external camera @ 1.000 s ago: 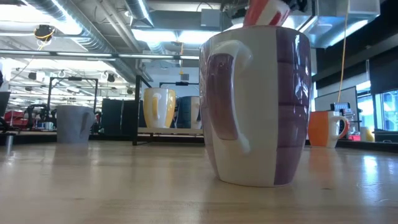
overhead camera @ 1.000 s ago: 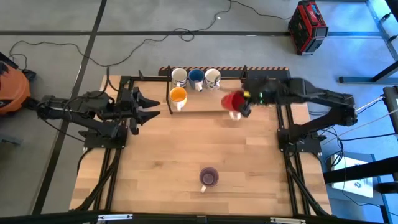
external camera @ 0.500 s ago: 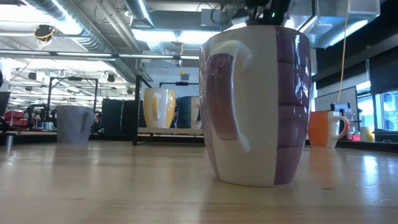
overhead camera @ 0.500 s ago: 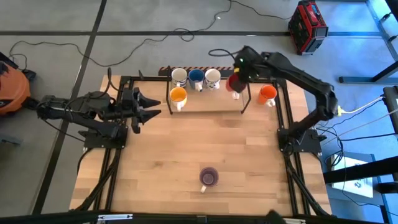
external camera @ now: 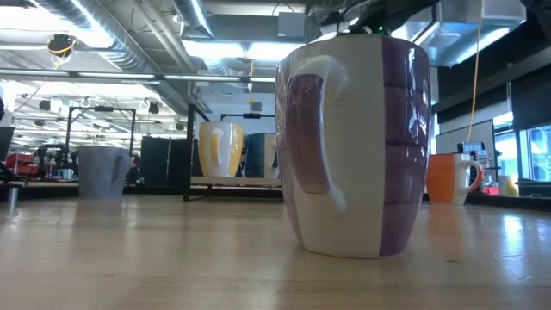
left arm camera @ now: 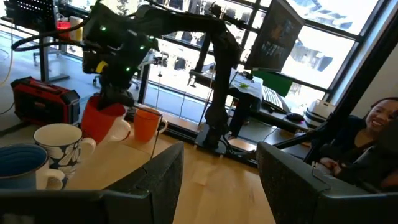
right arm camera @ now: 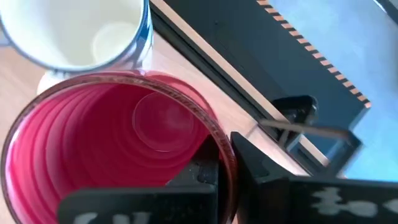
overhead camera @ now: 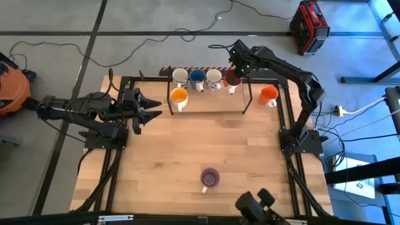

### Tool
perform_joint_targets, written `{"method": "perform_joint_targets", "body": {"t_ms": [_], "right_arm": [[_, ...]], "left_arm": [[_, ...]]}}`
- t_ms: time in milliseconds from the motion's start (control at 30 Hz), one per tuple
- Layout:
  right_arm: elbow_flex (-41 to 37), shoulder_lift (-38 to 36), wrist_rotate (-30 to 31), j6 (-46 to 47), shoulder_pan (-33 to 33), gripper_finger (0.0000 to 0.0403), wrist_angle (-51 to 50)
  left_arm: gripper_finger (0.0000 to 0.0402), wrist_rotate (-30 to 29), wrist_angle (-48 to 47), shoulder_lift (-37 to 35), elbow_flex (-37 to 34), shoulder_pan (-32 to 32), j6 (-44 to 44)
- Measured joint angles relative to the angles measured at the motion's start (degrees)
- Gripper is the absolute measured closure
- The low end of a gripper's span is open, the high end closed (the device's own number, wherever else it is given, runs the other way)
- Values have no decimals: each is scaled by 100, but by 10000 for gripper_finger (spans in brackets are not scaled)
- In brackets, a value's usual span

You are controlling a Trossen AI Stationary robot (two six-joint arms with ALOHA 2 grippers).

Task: Place coffee mugs
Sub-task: Put the red mug on the shelf

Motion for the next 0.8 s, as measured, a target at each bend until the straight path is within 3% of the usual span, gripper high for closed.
{"method": "perform_joint_targets", "body": {"t_ms": [400, 800], "right_arm": [[0, 601, -19, -131, -134, 400, 70], [-2, 629, -9, -284, -163, 400, 313]], "left_arm": [[205, 0, 0, 0, 0, 0, 36], [205, 2, -48, 0, 0, 0, 52]]}}
